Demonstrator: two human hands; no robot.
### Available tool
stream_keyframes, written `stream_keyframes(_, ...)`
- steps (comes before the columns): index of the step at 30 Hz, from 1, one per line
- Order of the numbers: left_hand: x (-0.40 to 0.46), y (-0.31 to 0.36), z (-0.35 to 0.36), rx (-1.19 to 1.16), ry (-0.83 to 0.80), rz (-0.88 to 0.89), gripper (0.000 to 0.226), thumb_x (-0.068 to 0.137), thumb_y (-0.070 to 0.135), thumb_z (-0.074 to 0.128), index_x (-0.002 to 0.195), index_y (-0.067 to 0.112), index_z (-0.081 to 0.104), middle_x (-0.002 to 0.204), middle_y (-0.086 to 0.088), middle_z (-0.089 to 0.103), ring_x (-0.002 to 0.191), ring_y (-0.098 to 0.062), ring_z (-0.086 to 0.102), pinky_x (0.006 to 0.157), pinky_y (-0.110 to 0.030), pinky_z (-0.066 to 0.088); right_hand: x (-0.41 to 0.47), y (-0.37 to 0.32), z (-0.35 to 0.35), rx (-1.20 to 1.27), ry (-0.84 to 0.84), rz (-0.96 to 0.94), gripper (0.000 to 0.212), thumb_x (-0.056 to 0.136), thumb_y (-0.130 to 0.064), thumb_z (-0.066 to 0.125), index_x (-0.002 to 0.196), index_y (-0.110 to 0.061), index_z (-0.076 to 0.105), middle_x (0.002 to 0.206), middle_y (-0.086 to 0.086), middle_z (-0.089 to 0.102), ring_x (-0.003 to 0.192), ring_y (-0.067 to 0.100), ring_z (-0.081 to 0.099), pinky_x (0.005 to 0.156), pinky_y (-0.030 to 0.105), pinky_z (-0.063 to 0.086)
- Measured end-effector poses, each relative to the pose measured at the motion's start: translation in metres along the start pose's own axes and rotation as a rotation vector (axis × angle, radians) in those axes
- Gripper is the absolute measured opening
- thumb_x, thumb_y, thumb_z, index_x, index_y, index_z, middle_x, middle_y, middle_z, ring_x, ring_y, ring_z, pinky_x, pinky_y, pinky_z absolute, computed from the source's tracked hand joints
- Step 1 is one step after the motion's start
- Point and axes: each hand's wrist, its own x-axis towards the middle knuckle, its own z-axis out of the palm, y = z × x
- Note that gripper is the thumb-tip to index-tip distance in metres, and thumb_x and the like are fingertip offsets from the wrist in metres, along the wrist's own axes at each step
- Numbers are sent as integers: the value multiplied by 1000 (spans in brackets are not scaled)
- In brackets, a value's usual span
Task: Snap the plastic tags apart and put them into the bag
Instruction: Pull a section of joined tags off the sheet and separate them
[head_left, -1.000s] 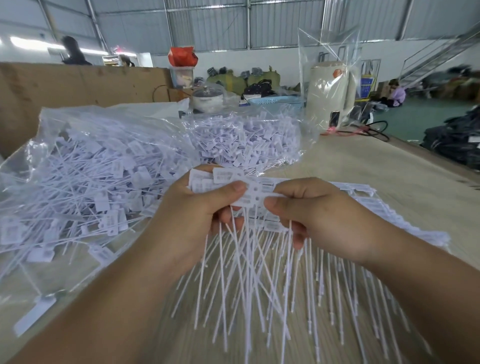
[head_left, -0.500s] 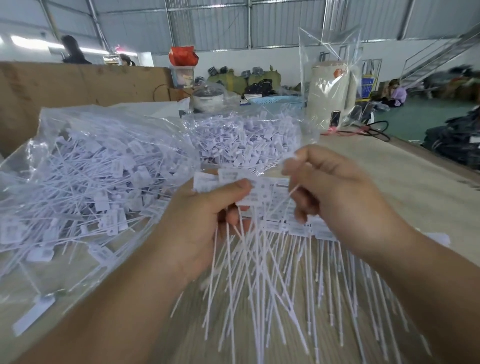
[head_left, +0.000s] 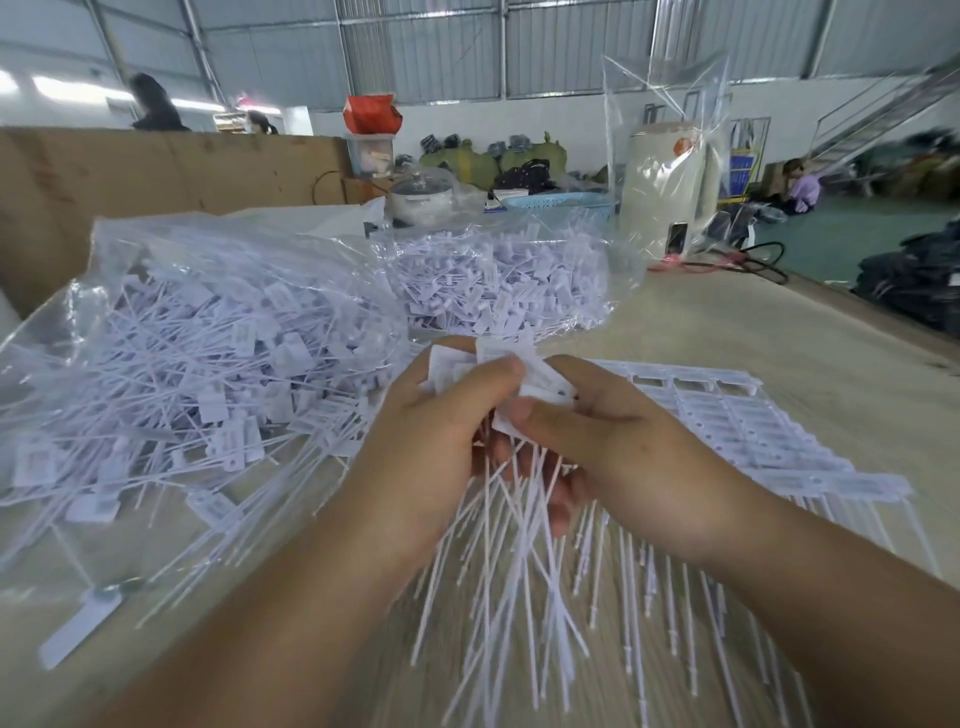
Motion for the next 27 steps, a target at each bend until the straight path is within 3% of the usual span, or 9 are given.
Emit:
stream_keyframes(3, -4, 2, 5, -2, -12, 36, 31, 82, 35, 65, 102, 10, 65, 89, -25, 69, 62, -41, 65, 56, -50, 54, 2, 2, 3, 97, 26, -37, 17, 90, -23, 57, 102, -12, 62, 70, 11, 59, 57, 26, 52, 43, 29, 47)
stream_keyframes(5, -5, 3, 8, 57, -5, 104, 27, 82, 34, 66, 102, 17, 65, 87, -17, 71, 66, -34, 67, 54, -43, 53, 4, 2, 5, 113, 25, -82, 18, 89, -21, 53, 103, -16, 63, 68, -6, 61, 53, 14, 54, 43, 29, 47)
stream_keyframes(9, -7, 1, 14, 100, -85, 173, 24, 82, 26, 67, 102, 24, 55, 90, -5, 68, 74, -21, 67, 48, -35, 49, 5, 2, 7, 129, 55, -137, 27, 90, -15, 50, 89, -35, 67, 73, -11, 67, 56, 9, 58, 44, 31, 45)
stream_keyframes(13, -4, -1, 11, 66, -200, 147, 47, 77, 15, 71, 115, 24, 45, 92, -2, 65, 76, -19, 65, 54, -35, 50, 7, 3, 5, 197, 120, -113, 16, 86, -20, 55, 98, -16, 65, 72, -2, 65, 56, 17, 57, 44, 30, 45)
stream_keyframes(16, -2, -2, 4, 115, -277, 155, 79, 68, -4, 67, 131, 33, 36, 103, -4, 65, 91, -20, 68, 66, -40, 57, 7, 5, 3, 265, 153, -83, 30, 89, -21, 62, 114, -5, 61, 95, 14, 70, 81, 34, 67, 67, 50, 55)
stream_keyframes(18, -1, -4, 6, 184, -260, 160, 92, 65, -9, 63, 136, 38, 30, 107, -3, 65, 99, -24, 68, 78, -49, 59, 7, 5, 2, 309, 164, -80, 35, 89, -20, 61, 120, -4, 59, 111, 21, 68, 102, 38, 66, 85, 51, 52)
stream_keyframes(21, -1, -7, 11, 367, -141, 182, 69, 60, 1, 62, 120, 34, 51, 90, 14, 69, 84, -4, 70, 67, -23, 57, 6, 3, 7, 211, 154, -146, 25, 90, -15, 60, 114, -12, 62, 105, 11, 72, 100, 25, 69, 86, 36, 54)
stream_keyframes(24, -5, -5, 13, 428, -226, 103, 31, 71, 2, 52, 79, 29, 66, 64, 11, 68, 55, -12, 67, 48, -25, 51, 2, 2, 12, -51, 172, -177, 7, 89, -25, 57, 95, -21, 59, 73, 2, 68, 59, 17, 66, 53, 27, 50)
stream_keyframes(27, -4, -5, 10, 429, -230, 51, 20, 91, 0, 51, 96, 17, 62, 67, 4, 67, 42, -21, 60, 41, -27, 46, 0, 0, 11, -80, 150, -170, 15, 94, -35, 53, 89, -20, 55, 66, 1, 62, 46, 31, 58, 49, 38, 46)
